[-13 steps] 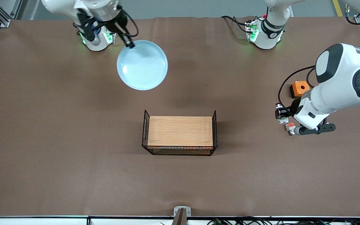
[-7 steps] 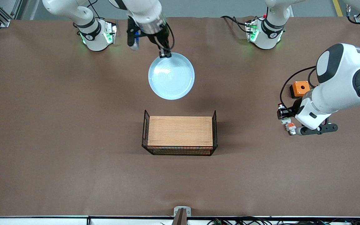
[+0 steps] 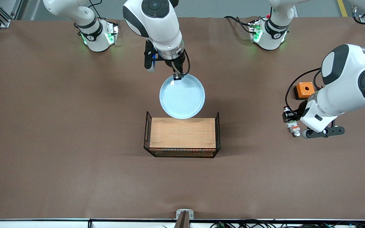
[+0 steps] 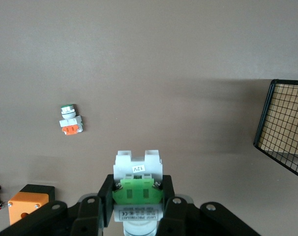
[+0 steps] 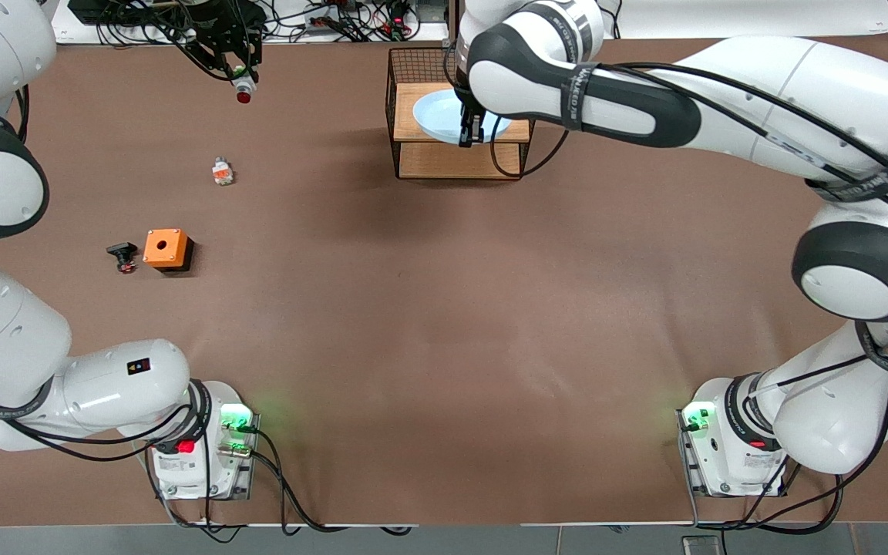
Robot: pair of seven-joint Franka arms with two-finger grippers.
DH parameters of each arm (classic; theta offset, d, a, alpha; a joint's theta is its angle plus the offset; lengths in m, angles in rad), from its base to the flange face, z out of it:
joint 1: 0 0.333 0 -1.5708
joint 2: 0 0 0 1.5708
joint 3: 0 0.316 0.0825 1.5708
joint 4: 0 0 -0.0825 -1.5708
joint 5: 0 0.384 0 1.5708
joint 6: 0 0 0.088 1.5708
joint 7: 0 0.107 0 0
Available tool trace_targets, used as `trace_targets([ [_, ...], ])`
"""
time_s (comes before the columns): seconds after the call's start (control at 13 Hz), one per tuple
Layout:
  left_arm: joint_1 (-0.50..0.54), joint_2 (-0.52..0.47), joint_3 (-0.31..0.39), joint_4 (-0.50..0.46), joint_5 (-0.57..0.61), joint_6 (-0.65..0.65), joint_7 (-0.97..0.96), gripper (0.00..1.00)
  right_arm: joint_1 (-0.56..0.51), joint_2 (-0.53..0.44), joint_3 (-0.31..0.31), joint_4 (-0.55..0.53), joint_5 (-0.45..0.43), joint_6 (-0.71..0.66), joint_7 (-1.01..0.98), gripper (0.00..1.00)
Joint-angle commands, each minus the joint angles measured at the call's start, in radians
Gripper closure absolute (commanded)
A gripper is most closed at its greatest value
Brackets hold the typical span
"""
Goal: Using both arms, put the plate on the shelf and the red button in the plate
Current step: 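Lower the plate onto the wooden board with the right gripper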
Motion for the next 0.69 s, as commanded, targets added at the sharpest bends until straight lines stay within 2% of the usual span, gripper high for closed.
trace_targets([
  [0.0,0.012,0.01,-0.002,0.034,-0.003,-0.01,-0.03,1.0,-0.018,0.08,0.002,0.086,-0.018,-0.023,-0.013,0.98],
  [0.23,0.006,0.013,-0.001,0.046,-0.003,-0.012,-0.038,1.0,-0.023,0.12,0.002,0.086,-0.075,0.029,-0.035,0.98],
  [0.61,0.012,0.001,-0.004,0.035,-0.008,-0.046,-0.025,1.0,-0.039,0.191,0.002,0.086,-0.084,0.129,-0.098,0.98],
])
